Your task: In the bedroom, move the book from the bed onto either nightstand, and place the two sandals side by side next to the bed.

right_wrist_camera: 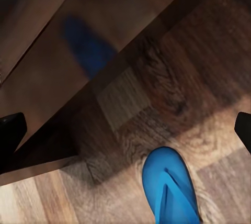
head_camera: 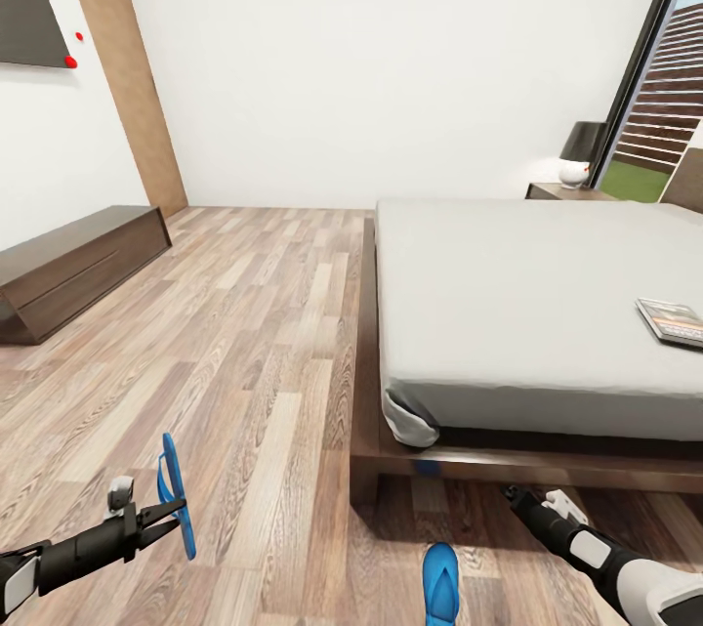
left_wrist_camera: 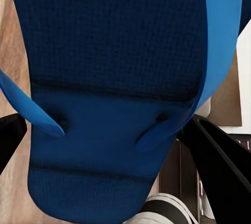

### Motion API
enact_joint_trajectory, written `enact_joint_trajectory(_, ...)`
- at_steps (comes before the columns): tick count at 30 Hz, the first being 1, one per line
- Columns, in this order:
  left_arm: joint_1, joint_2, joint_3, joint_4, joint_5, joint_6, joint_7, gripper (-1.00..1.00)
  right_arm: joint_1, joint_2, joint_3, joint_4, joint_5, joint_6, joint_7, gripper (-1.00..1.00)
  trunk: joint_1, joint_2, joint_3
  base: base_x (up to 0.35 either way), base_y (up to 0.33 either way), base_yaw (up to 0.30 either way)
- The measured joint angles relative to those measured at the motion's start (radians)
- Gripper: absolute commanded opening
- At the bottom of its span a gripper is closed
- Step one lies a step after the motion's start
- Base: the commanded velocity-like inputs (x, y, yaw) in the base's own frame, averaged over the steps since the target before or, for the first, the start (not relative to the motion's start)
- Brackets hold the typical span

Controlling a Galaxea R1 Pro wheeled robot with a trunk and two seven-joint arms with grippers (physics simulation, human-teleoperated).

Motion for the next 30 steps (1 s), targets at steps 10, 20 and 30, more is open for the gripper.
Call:
enact_joint_trajectory(10,0.000,-0.002,0.000,-0.001,0.000,0.000,0.001,-1.00,0.000,0.003,-0.001,-0.001,-0.003,-0.002,0.000,1.00,0.000,0.000,0.000,-0.059,-0.090,0.000)
enact_joint_trajectory(20,0.000,-0.002,0.000,0.000,0.000,0.000,0.001,-1.00,0.001,0.005,0.000,-0.001,-0.004,-0.002,-0.001,1.00,0.000,0.000,0.000,-0.083,-0.119,0.000)
enact_joint_trajectory(30,0.000,-0.002,0.000,0.000,0.000,0.000,0.003,-1.00,0.000,0.005,0.000,-0.001,-0.004,-0.001,-0.001,1.00,0.000,0.000,0.000,-0.029,-0.114,0.000)
